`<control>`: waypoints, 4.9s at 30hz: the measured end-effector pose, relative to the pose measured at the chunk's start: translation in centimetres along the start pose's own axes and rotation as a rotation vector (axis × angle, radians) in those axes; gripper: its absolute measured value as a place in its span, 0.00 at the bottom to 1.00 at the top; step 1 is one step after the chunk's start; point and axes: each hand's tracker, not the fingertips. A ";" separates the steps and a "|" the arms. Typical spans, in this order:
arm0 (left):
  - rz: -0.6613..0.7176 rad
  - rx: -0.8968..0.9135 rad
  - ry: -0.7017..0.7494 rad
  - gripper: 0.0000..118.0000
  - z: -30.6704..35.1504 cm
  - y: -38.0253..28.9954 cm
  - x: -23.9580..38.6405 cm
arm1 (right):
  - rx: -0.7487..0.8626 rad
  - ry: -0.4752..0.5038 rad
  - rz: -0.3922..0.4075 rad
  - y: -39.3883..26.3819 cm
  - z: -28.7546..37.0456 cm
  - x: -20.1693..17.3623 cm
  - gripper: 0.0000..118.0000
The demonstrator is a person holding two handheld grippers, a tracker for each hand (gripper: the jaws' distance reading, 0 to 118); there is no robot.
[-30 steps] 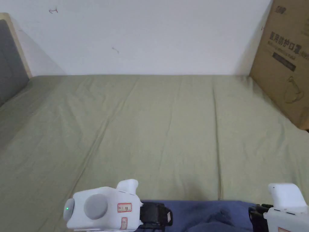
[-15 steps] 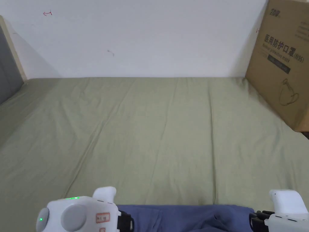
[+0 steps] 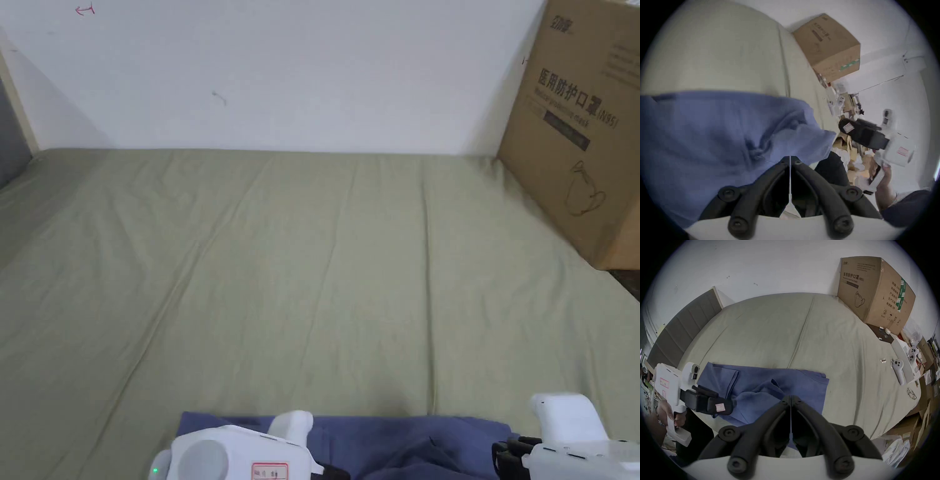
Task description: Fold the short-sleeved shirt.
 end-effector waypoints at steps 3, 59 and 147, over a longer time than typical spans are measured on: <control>-0.023 0.128 0.061 0.01 4.4 0.7 -1.0 | 0.014 0.004 -0.015 0.3 0.1 0.1 0.00; 0.057 0.276 0.327 0.07 12.4 0.5 -0.2 | 0.015 0.187 -0.051 0.6 1.6 -1.2 0.00; 0.358 0.103 -0.264 1.00 2.3 1.3 -12.2 | -0.340 0.559 -0.235 -3.8 -11.1 6.0 0.00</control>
